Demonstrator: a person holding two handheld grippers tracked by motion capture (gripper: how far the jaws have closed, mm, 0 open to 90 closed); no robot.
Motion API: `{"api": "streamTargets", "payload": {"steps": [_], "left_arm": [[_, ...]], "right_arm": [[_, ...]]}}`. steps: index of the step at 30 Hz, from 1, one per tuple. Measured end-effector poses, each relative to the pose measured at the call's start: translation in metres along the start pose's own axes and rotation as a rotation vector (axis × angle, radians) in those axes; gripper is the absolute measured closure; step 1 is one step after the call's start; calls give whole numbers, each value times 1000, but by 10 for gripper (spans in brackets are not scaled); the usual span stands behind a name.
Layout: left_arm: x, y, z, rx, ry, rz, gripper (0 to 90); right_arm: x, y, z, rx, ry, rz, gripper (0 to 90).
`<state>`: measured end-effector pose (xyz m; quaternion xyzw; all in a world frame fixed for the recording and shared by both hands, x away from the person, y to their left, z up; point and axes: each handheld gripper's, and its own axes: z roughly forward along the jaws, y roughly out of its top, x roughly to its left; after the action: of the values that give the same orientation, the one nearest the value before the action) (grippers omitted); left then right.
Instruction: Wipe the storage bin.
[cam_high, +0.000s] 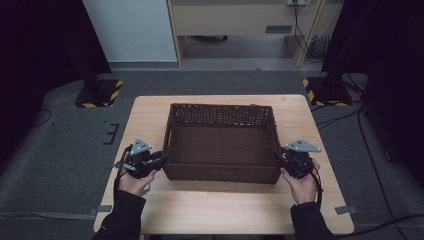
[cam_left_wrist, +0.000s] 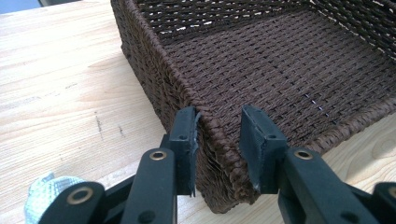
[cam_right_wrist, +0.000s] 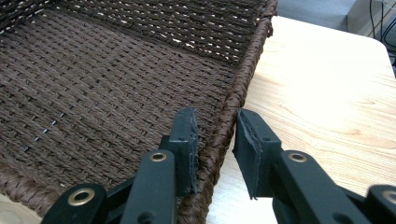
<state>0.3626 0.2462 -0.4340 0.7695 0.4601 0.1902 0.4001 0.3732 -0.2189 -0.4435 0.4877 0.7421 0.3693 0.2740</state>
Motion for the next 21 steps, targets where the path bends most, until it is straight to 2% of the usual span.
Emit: {"api": "streamTargets", "payload": {"steps": [9, 14, 19, 21], "left_arm": [[-1, -4, -4, -8, -3, -14, 652], [0, -5, -4, -17, -4, -2, 649], [0, -4, -4, -19, 1, 10, 647], [0, -4, -5, -26, 2, 11, 618]], "right_arm": [[0, 1, 5, -9, 12, -8, 688], [2, 1, 6, -5, -2, -17, 685], [2, 1, 6, -5, 5, -15, 670], [1, 1, 5, -4, 17, -11, 642]]}}
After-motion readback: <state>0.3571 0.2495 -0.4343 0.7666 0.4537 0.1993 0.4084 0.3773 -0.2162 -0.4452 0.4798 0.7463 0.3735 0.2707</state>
